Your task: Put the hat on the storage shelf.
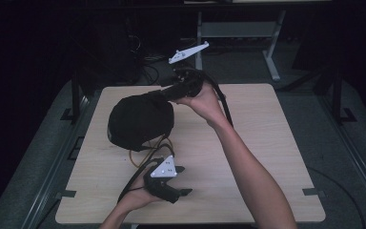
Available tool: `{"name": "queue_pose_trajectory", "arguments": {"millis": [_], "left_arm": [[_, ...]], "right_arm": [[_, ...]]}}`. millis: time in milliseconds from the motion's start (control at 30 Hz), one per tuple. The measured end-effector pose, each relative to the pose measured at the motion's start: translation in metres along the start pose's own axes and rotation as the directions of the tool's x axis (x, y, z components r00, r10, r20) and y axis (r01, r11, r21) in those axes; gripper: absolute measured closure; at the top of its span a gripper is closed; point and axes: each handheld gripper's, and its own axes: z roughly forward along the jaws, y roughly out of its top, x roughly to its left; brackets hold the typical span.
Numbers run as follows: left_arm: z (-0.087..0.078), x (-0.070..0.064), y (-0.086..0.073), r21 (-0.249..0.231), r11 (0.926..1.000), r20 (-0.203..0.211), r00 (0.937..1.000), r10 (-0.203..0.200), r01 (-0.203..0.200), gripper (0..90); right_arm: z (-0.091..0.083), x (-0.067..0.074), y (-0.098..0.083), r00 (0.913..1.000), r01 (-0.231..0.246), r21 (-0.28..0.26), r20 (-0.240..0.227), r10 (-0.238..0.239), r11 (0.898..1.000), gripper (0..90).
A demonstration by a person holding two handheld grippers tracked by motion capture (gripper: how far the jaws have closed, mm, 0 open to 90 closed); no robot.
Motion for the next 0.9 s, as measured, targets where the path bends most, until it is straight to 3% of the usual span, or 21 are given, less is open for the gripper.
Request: {"name": "queue_pose_trajectory", "arguments": {"millis": [467,900], "left_arm": [[0.002,0.0,0.001,0.008,1.0,-0.005,1.0,-0.001,0.001,23.0],[0.003,0.0,0.001,-0.004,0.9992,-0.012,0.9992,-0.039,0.039,18.5]], "right_arm": [[-0.021,-0.008,-0.013,0.9993,-0.017,-0.014,0.034,0.017,1.0,26.7],[-0.045,-0.016,-0.03,0.9964,-0.05,-0.009,0.068,0.051,0.999,21.3]]}}
